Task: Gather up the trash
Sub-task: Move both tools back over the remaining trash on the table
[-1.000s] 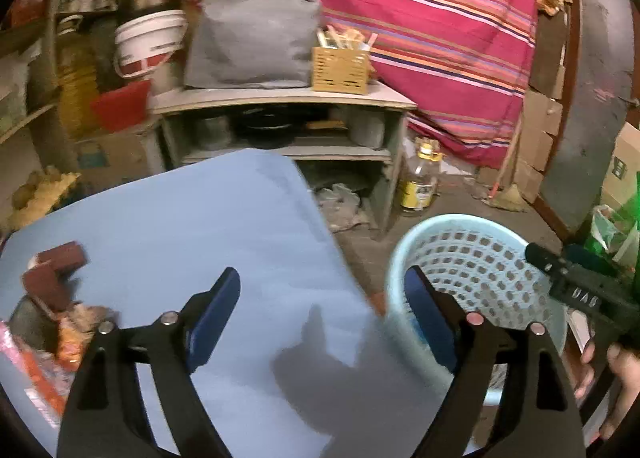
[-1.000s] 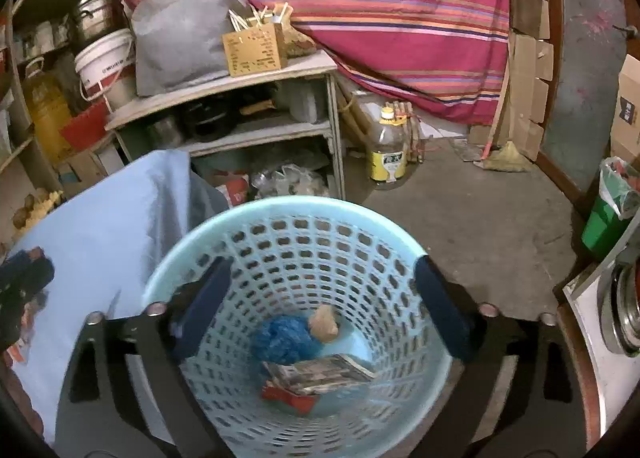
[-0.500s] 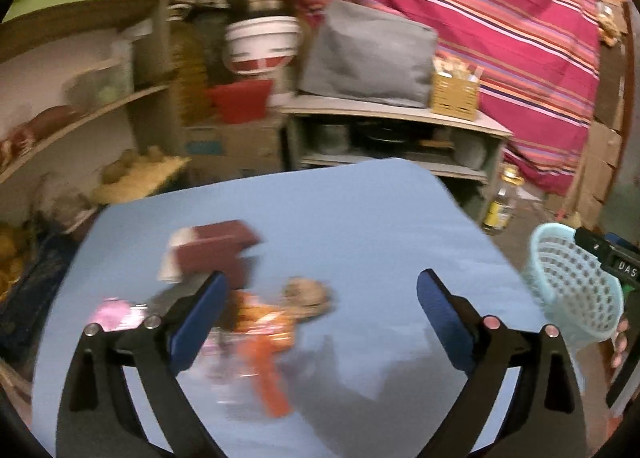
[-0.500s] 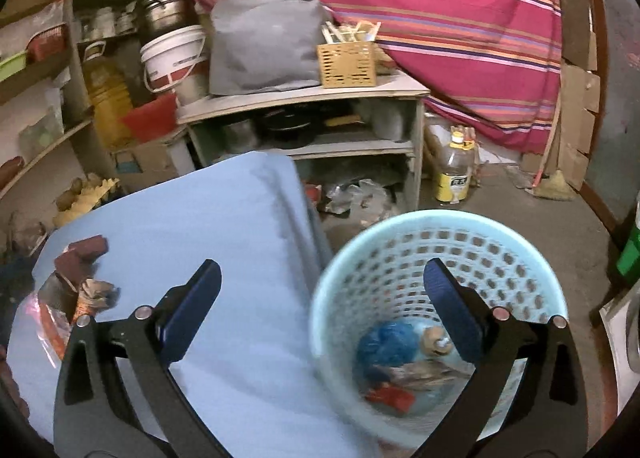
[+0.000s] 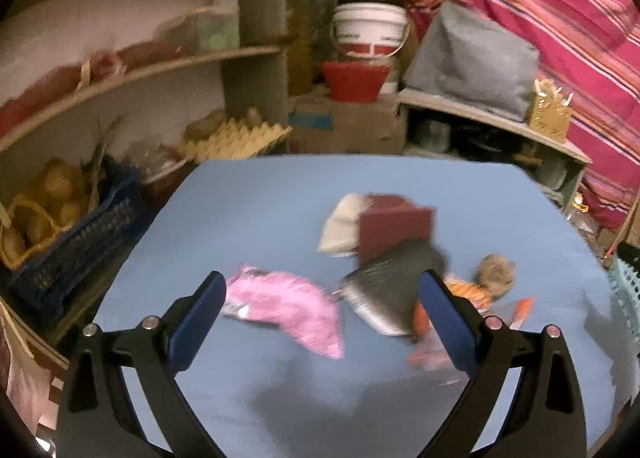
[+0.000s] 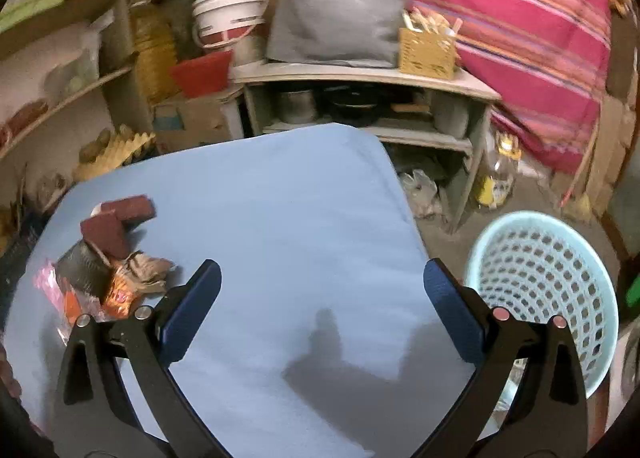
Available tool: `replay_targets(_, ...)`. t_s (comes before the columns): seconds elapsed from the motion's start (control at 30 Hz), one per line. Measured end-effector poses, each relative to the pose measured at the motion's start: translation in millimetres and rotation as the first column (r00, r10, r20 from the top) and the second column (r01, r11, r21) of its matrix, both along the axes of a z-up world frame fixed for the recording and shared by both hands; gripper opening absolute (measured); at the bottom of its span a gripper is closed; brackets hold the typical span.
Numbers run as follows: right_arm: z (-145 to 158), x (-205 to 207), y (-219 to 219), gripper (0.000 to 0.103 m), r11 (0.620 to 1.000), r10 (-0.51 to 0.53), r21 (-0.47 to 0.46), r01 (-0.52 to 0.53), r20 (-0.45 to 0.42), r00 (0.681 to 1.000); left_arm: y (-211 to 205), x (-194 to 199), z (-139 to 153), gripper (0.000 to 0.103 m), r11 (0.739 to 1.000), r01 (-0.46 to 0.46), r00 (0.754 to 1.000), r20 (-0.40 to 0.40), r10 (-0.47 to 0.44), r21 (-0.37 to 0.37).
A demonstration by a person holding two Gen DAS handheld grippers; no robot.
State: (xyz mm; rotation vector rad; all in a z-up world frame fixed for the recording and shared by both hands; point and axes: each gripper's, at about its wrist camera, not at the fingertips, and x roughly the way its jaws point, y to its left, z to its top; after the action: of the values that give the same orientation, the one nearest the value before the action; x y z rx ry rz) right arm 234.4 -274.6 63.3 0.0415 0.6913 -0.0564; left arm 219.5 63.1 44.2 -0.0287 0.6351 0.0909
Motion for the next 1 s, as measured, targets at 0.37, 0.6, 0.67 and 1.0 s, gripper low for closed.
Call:
replay_targets(0.37, -6, 4, 72, 0.099, 0.993, 0.120, -0.014, -0.120, 0.013, 0.993, 68, -6, -18, 0.095, 0.995, -0.096, 0.995, -0.028, 0.097, 0.023)
replay_targets(0.6, 3, -8, 114, 0.099, 0.988, 0.155, -0.001, -0.155, 0.053, 0.987, 88, -17, -21, 0.095, 0.996, -0.082, 0.996, -0.022, 0.083, 0.036)
replay_targets(0.67, 5, -12, 125, 0.099, 0.986, 0.169, 0.007, -0.169, 0.064, 0.984, 93, -19, -22, 0.095, 0.996, -0.081, 0.996, -0.025, 0.082, 0.037)
replay_targets(1.0, -23, -17, 178, 0.099, 0.970, 0.226, -0.091, -0.226, -0.013, 0.974, 114, -27, -26, 0.095, 0.994, -0.108, 0.994, -0.015, 0.109, 0.023)
